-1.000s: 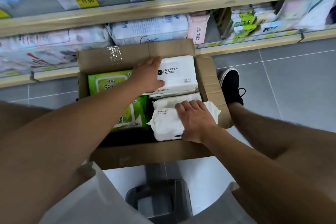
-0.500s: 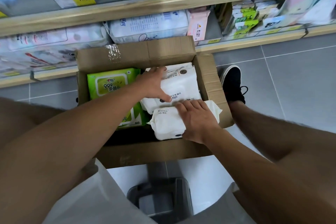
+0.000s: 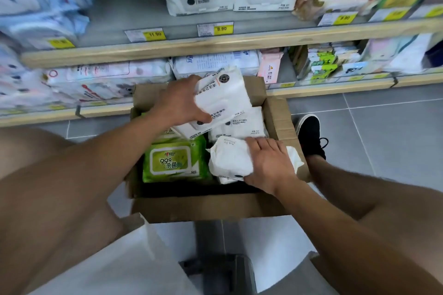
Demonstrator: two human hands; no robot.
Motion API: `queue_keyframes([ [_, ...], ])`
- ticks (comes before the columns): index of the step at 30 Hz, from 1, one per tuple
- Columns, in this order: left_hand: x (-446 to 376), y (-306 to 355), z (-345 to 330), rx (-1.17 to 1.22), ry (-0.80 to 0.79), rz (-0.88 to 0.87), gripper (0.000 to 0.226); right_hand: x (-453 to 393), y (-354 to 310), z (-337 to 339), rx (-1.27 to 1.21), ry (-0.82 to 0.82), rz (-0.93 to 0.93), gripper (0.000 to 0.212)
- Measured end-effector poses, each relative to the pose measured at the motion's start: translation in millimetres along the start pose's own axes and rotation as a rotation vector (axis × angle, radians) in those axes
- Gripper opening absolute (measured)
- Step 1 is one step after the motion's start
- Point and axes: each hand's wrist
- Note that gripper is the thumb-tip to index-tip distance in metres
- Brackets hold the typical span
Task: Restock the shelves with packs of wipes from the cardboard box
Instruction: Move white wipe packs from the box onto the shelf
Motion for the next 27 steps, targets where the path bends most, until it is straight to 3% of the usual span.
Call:
queue_keyframes([
  [12, 10, -9, 105, -0.026, 0.364, 0.149, 0.096, -62, 9, 119, -0.048, 0.435, -0.224, 0.089],
  [20, -24, 3, 130, -0.067, 0.409, 0.151, 0.09, -135, 23, 196, -0.028, 0.689, -0.268, 0.087],
  [27, -64, 2, 142, -0.1, 0.426, 0.13, 0.091, -210, 26, 248, 0.126, 0.866, -0.177, 0.083],
])
Point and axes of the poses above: each hand's wrist, its own x-axis away from the middle knuckle, its own z-axis out of the back of the hand, y = z × x, and after that the axes turned 6 degrees about -z, right-handed
